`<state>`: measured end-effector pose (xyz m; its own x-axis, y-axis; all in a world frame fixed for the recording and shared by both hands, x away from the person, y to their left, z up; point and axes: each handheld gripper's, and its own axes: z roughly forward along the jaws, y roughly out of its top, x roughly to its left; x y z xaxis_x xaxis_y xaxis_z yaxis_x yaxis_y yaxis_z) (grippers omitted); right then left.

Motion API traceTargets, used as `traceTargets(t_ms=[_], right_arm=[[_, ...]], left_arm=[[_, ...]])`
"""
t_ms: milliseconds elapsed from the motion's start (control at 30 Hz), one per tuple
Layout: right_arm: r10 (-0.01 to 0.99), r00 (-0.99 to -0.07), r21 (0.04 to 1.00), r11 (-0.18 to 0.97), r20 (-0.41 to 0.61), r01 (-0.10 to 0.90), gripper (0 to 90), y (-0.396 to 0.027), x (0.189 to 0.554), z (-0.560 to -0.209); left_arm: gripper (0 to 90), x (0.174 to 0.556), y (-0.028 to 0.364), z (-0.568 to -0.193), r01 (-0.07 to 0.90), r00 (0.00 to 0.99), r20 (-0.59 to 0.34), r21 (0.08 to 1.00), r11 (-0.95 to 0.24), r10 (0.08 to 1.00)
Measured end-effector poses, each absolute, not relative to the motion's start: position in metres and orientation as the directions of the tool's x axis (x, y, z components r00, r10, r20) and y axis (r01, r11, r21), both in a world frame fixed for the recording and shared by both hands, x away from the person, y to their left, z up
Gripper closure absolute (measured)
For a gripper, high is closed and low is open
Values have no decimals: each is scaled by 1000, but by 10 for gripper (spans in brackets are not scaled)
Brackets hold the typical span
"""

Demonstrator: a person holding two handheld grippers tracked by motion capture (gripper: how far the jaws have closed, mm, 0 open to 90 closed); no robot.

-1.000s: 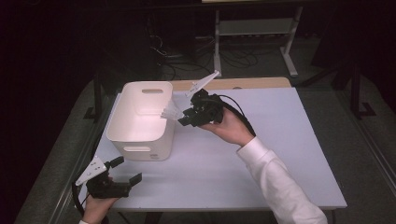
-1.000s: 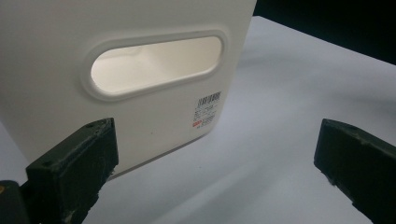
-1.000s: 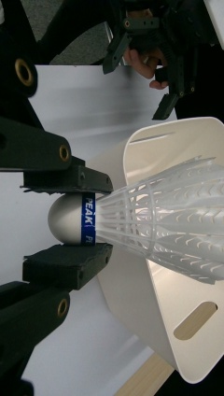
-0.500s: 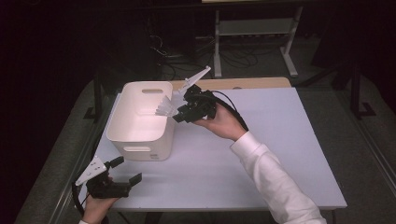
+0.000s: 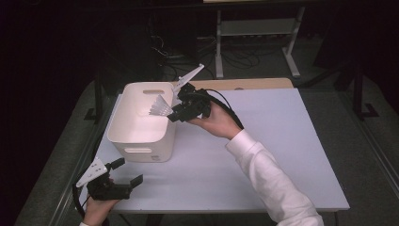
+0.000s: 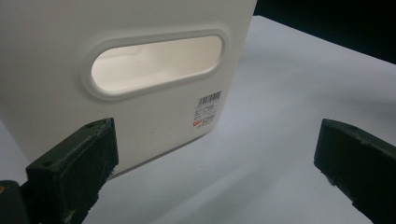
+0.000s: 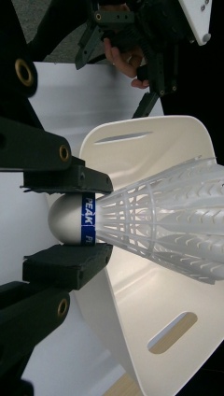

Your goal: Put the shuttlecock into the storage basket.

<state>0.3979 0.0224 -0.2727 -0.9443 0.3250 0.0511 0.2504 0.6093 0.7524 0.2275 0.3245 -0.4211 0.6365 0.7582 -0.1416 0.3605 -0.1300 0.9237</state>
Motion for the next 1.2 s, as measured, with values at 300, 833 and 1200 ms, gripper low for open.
traceTargets(t_ms=[300, 833, 1200], right_arm=[[310, -949, 758, 605, 57, 243, 629, 36, 398, -272], [294, -955, 754, 618, 39, 222, 629, 49, 396, -269], [275, -961, 747, 632, 32, 205, 629, 62, 397, -270]], left_arm=[[0, 227, 324, -421, 365, 635, -146, 922, -128, 758], [0, 227, 324, -421, 363, 638, -149, 924, -124, 756], [0, 227, 324, -421, 364, 637, -148, 923, -126, 756]])
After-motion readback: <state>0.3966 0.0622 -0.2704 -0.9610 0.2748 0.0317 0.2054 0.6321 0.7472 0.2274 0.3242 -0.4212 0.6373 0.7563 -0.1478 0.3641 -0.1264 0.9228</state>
